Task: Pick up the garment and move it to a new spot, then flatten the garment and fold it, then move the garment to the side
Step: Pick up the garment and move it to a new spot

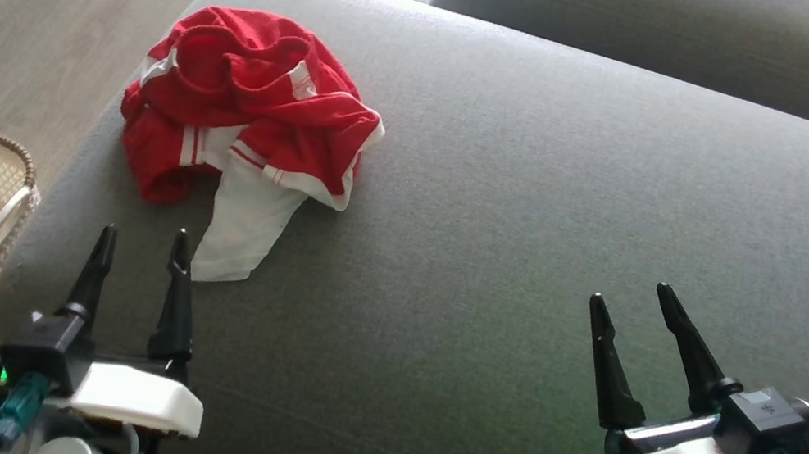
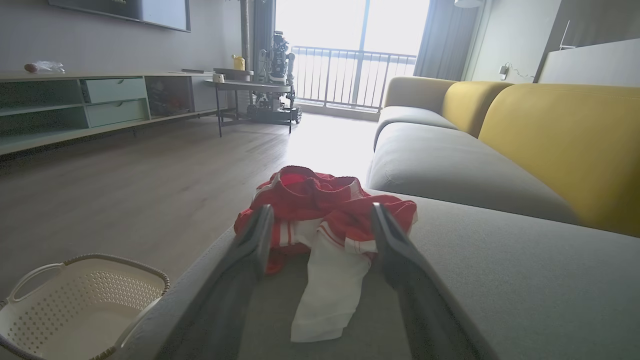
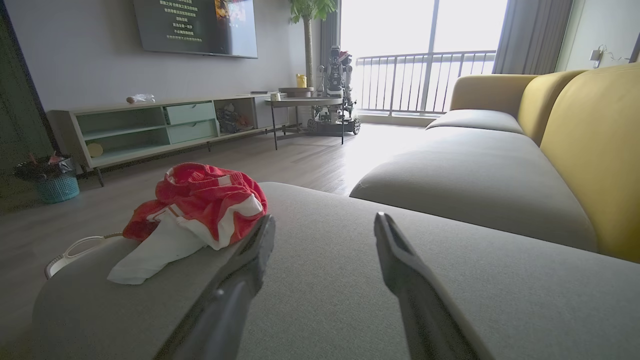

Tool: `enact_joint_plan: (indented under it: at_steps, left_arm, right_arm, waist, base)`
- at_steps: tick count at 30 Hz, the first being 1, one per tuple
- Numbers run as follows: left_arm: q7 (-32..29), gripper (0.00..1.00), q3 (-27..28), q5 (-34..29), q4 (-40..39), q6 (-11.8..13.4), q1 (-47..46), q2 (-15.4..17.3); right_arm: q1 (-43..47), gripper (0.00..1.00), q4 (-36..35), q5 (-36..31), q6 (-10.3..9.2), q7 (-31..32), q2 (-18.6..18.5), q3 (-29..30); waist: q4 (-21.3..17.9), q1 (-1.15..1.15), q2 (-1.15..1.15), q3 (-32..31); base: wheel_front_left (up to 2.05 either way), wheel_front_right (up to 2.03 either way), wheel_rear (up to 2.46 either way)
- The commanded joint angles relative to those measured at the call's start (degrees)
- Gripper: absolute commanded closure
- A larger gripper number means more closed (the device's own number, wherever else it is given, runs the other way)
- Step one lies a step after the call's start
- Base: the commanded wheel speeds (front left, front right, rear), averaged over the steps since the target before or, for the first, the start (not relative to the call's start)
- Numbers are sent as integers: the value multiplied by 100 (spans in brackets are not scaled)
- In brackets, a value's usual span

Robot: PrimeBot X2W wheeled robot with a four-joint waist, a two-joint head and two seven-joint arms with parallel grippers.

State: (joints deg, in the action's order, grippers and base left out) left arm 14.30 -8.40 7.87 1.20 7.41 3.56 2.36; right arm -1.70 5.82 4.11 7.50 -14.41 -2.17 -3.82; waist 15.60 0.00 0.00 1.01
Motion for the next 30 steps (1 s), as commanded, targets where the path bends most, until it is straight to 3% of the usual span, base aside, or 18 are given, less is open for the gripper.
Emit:
enact_joint_plan:
  at_steps: [1, 10, 19, 24, 30]
  left_arm:
    - [70, 0, 212, 24, -242, 14, -110, 52]
    - [70, 0, 297, -51, -345, -90, -446, 52]
    - [70, 0, 602, -293, -239, -783, -1992, 190]
    - [70, 0, 715, -305, 523, -1101, -3003, 479]
    - [-279, 0, 667, -279, 1857, -1283, -4190, 871]
  right_arm:
    - [-100, 0, -215, 23, -1, -59, -71, -117]
    - [-169, 0, -227, -42, -1, -59, -71, -139]
    - [-395, 0, -290, -306, -1, -59, -71, -74]
    - [-503, 0, -319, -358, -1, -59, -71, -16]
    - [-580, 0, -363, -329, -1, -59, -71, 43]
  waist:
    - [36, 0, 0, 21]
    - [138, 0, 0, 324]
    - [-58, 0, 0, 1049]
    - [-245, 0, 0, 1396]
    - [-500, 0, 0, 1714]
  base:
    - [0, 0, 0]
    - [0, 0, 0]
    - [0, 0, 0]
    - [0, 0, 0]
    - [0, 0, 0]
